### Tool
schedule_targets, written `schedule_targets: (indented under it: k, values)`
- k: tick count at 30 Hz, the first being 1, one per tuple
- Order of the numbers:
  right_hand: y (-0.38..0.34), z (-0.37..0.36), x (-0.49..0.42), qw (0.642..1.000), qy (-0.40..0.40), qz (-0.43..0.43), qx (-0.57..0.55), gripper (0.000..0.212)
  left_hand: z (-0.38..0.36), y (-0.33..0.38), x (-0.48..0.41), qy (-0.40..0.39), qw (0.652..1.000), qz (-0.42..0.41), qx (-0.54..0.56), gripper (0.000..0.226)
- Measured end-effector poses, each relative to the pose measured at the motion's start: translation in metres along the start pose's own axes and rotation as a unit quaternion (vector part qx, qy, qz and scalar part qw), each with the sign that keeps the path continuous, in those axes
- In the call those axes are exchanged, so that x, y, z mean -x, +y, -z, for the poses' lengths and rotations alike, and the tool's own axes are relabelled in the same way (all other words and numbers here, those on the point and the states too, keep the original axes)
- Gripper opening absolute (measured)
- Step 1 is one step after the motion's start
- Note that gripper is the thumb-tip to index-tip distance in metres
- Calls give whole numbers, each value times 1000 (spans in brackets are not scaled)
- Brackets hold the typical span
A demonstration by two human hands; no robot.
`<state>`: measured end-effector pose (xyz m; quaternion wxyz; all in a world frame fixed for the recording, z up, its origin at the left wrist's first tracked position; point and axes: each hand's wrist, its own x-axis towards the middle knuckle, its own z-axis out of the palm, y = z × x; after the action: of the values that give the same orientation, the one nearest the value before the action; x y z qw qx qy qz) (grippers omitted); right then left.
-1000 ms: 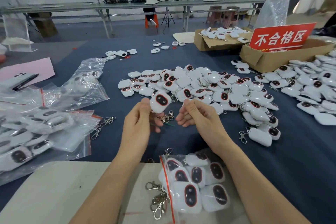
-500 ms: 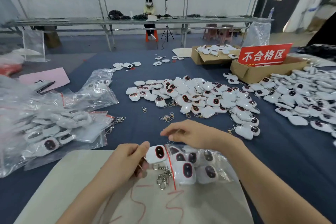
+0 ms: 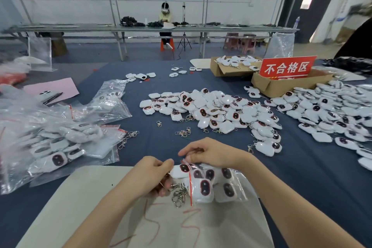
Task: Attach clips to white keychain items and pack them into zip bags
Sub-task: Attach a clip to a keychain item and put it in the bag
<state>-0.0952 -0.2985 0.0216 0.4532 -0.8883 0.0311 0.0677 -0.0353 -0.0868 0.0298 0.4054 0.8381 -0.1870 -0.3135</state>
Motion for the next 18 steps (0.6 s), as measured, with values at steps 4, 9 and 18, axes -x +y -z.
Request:
schedule_targets:
  k: [4,9,18]
  values:
    - [3,-1,-1,1000,8,4,-28,26,-7,6,-5,-5,1000,-6,-17,43]
    - [-3,1,5,998,15,41,-37,34,-1,0,-6,3,1000,5,8,39]
    - [-11,4,-2,993,-60,53,82,26,4,-12,0,10,999,-2,32,40]
